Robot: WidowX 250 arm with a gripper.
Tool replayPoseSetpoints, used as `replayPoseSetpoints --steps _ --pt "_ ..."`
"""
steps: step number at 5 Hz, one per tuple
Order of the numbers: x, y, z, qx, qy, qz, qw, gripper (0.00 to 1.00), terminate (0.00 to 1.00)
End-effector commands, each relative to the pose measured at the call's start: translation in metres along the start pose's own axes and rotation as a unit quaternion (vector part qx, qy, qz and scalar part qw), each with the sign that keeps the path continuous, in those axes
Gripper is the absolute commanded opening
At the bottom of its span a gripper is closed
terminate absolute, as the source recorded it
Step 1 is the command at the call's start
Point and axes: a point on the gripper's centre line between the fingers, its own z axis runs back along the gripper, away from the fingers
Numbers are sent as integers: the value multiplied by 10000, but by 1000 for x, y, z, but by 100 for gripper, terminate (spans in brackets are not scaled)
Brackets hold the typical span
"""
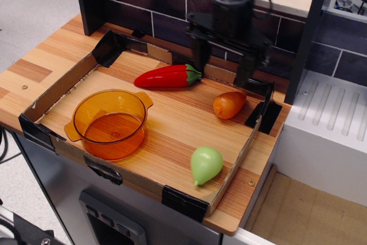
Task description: Put carrot in pot
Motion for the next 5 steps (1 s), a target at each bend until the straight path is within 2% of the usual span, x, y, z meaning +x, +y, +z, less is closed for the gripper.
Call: replayPoseSetpoints --steps 1,3,5 --pt "-10 -12 -8 -232 77 -142 9996 100 0" --pt "-14 -7 -28 20 212 -90 9997 100 0" --pt "-19 -7 -38 87 375 -87 9992 100 0"
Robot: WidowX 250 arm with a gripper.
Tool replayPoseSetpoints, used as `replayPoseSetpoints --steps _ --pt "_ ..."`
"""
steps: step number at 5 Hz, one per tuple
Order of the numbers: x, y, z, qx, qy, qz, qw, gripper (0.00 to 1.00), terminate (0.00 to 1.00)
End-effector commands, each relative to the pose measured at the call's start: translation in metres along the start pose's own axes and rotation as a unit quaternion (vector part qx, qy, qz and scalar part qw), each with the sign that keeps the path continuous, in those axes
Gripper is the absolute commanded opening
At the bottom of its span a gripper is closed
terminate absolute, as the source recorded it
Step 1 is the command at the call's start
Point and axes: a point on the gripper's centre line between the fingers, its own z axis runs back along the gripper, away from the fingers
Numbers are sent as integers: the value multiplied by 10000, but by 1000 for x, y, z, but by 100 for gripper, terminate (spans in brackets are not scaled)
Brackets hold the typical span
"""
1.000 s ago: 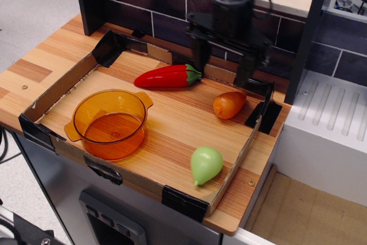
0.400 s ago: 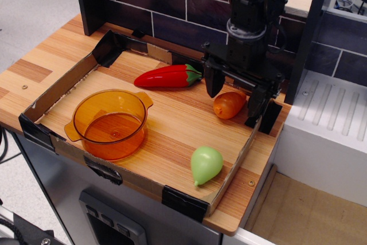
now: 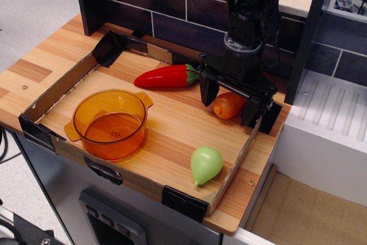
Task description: Put carrot in pot
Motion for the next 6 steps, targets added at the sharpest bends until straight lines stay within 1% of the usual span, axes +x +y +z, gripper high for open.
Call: replayPoseSetpoints --steps 1,2,3,4,5,6 --pt "-3 -1 9 -52 -83 2 10000 0 0" --pt "-3 -2 11 -62 -101 -6 9999 0 0" --pt "-3 1 24 -43 -356 21 9994 0 0" --pt "-19 9 65 -130 -883 4 9960 0 0" --pt "-42 30 92 -251 -1248 38 9919 0 0" --pt "-65 55 98 -217 -1270 32 9917 0 0"
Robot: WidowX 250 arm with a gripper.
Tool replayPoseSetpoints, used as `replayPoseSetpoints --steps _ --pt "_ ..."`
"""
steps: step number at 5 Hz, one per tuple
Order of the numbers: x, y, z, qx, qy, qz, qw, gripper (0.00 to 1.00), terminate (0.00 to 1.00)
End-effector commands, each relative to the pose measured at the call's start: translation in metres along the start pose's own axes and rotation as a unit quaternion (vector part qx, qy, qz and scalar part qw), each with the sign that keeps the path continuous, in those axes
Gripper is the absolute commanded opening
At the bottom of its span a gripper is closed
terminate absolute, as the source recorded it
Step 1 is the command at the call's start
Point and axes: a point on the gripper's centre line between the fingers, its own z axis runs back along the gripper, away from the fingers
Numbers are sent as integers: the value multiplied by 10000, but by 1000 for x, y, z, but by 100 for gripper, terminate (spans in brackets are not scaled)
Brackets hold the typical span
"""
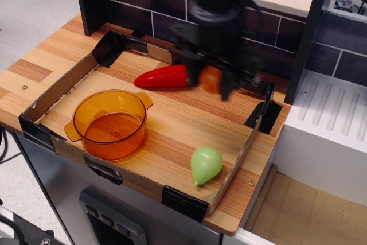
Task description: Put carrot in pot
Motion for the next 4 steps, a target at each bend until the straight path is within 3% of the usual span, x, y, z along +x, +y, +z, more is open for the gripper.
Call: replayPoseSetpoints --steps 1,2,3,4 --pt "-47 54 14 277 64 -93 9996 0 0" --pt "-64 74 9 601 149 -81 9980 0 0" --pt "-72 81 4 715 286 -6 9970 0 0" --pt "-74 82 1 822 202 -64 9964 100 0"
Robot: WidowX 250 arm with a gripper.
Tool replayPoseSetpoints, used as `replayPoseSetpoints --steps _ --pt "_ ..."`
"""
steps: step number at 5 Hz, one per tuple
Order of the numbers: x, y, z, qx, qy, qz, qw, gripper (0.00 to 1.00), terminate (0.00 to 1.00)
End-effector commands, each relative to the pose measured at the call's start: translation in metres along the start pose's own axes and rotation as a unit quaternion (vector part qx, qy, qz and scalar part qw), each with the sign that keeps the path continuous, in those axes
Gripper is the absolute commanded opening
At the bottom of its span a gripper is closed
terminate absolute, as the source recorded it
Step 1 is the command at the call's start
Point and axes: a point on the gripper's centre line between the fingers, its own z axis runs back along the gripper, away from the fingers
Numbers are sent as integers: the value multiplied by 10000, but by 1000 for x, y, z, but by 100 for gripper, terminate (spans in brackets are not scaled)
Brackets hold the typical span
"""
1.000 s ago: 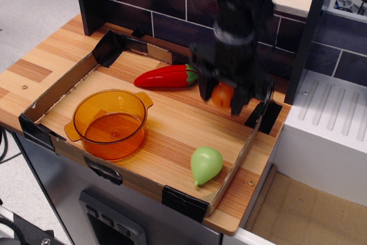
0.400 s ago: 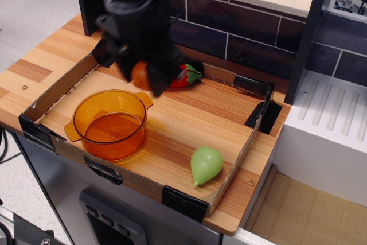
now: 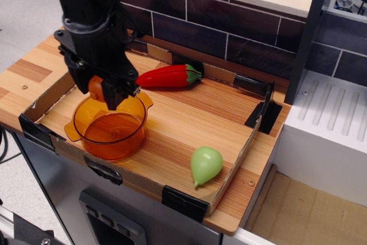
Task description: Put carrot in pot
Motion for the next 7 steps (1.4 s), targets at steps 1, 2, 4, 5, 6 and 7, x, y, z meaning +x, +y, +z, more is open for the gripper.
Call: replayPoseSetpoints --steps 1,2,4,5,6,7 --pt "-5 3 4 184 66 -46 9998 100 0" --pt "-3 1 5 203 2 -12 9998 100 0" --pt "23 -1 43 -62 -483 489 9976 100 0" --pt "37 -2 68 -273 -564 738 9953 100 0" --pt "37 -2 68 -273 -564 738 9953 100 0" --pt "37 -2 68 -273 -564 738 9953 100 100"
